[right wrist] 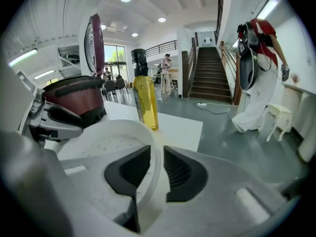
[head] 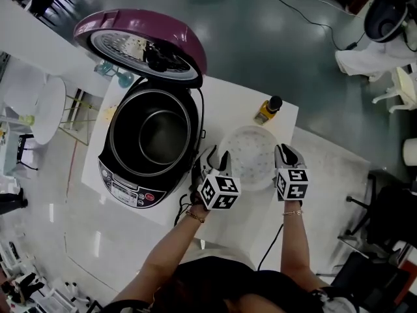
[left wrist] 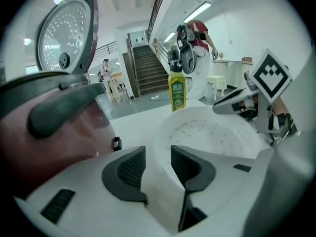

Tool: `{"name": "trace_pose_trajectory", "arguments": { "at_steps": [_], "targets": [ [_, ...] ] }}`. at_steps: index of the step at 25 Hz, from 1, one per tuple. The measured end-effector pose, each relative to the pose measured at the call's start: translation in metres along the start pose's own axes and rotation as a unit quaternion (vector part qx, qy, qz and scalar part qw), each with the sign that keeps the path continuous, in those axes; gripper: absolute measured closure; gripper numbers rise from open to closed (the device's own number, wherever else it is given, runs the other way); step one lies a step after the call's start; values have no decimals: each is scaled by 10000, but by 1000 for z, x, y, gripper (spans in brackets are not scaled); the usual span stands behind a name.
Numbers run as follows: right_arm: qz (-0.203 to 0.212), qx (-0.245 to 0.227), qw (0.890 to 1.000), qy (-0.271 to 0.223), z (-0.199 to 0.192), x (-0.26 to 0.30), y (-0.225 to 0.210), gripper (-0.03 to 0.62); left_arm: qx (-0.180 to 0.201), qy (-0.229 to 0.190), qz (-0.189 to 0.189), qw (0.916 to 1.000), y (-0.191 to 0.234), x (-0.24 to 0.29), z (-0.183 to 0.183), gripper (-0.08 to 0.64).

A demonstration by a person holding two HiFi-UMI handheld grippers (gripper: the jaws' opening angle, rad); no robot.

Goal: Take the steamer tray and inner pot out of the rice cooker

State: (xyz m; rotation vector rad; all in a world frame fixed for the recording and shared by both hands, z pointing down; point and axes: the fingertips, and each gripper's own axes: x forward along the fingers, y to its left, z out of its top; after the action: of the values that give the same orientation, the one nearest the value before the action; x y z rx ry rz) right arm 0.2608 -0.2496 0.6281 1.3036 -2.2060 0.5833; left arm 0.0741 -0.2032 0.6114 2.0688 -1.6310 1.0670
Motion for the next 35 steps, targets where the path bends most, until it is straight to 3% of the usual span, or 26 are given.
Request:
{"name": "trace_pose_trajectory", "arguments": {
  "at_steps": [3, 8, 10, 12, 16, 19, 23, 28, 35],
  "targets": [
    [188, 269, 9994, -69, 0, -7, 3, 449, 207, -226, -259, 9992, -15, -19, 8, 397],
    [-146, 253, 9993, -218, 7, -39, 2, 440, 644, -514, -1024, 9913, -45, -65, 21, 400],
    [-165, 215, 9993, -247, 5, -55, 10, 440, 893, -943, -1352, 9823, -56, -96, 34, 400],
    [-203, 123, 9993, -275, 3, -72, 21, 440, 1155, -1531, -1634, 9677, -64, -133, 49, 400],
    [-86, 3, 9995, -308, 6, -102, 54, 440, 726, -2544, -2069, 9419, -42, -206, 76, 477],
    [55, -63, 9998, -164, 12, -112, 84, 440, 773, -2915, -1919, 9339, 9, -247, 94, 477],
    [35, -256, 9995, -158, 28, -114, 126, 440, 917, -2932, -1513, 9396, 79, -279, 89, 477],
    [-56, -289, 9981, -542, 72, -102, 184, 440, 1096, -2916, -878, 9462, 171, -289, 78, 442],
    [21, -488, 9943, -948, 127, -83, 264, 440, 788, -2835, -530, 9543, 267, -275, 56, 433]
  ]
}}
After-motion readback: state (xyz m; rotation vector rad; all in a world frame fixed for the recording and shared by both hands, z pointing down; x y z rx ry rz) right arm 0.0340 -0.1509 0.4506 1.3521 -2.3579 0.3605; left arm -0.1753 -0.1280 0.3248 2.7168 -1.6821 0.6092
